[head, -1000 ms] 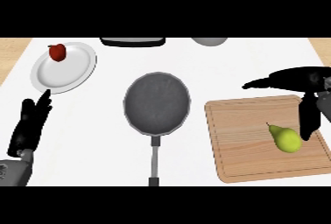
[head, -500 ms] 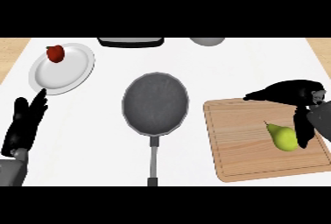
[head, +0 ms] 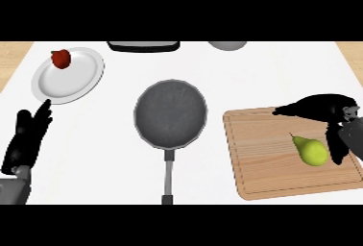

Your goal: Pick the pear from the cutting board and place it in the pan

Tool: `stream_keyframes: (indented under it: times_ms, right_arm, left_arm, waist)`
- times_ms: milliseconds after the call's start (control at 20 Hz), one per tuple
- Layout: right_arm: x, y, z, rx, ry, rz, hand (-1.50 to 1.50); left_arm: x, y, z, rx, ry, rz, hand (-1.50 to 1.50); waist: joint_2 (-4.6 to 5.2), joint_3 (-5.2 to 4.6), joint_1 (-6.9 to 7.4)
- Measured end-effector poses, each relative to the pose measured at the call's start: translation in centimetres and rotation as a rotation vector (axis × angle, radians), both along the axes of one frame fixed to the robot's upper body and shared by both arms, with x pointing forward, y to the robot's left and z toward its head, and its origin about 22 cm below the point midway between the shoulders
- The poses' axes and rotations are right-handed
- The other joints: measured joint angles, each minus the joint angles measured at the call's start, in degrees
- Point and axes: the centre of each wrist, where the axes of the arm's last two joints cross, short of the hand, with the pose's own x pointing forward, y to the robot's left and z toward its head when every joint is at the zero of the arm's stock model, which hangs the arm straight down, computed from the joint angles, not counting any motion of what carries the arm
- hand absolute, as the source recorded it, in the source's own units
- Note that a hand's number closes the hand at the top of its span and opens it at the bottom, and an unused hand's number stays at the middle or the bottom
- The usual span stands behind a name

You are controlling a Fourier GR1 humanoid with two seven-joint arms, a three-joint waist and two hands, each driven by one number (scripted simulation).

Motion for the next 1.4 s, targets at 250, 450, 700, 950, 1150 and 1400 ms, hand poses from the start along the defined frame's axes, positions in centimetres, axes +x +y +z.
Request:
stream_keyframes:
  times_ms: [250, 450, 700, 950, 1150, 1400]
  right_arm:
    - [-0.2, 0.5, -1.8, -0.002, -0.002, 0.012, -1.50]
    - [-0.1, 0.1, -2.4, -0.003, -0.004, 0.006, -1.50]
    - [-0.3, 0.1, -3.7, -0.026, 0.006, 0.003, -1.50]
    - [-1.0, -0.4, -4.5, -0.052, 0.007, -0.002, -1.50]
    - [-1.1, -0.4, -5.6, -0.075, 0.013, 0.002, 1.50]
    - [-0.5, -0.6, -5.6, -0.055, -0.057, 0.079, 1.50]
  left_arm:
    - [0.4, -0.4, -0.3, -0.009, -0.007, 0.005, 0.00]
    - [0.3, -0.2, 0.1, -0.010, -0.006, 0.002, 0.00]
    - [0.0, -0.5, 0.0, -0.001, -0.007, 0.007, 0.00]
    - [0.5, 0.0, 0.1, -0.002, 0.001, 0.006, 0.00]
    - [0.4, 0.2, 0.3, -0.001, -0.003, 0.005, 0.00]
    - [0.2, 0.1, 0.2, 0.002, -0.006, 0.001, 0.00]
  waist:
    - [0.00, 0.00, -0.13]
    - [-0.04, -0.02, -0.07]
    - [-0.02, 0.00, -0.11]
    - [-0.03, 0.00, -0.27]
    - [-0.15, -0.10, -0.17]
    - [-0.28, -0.29, 0.09]
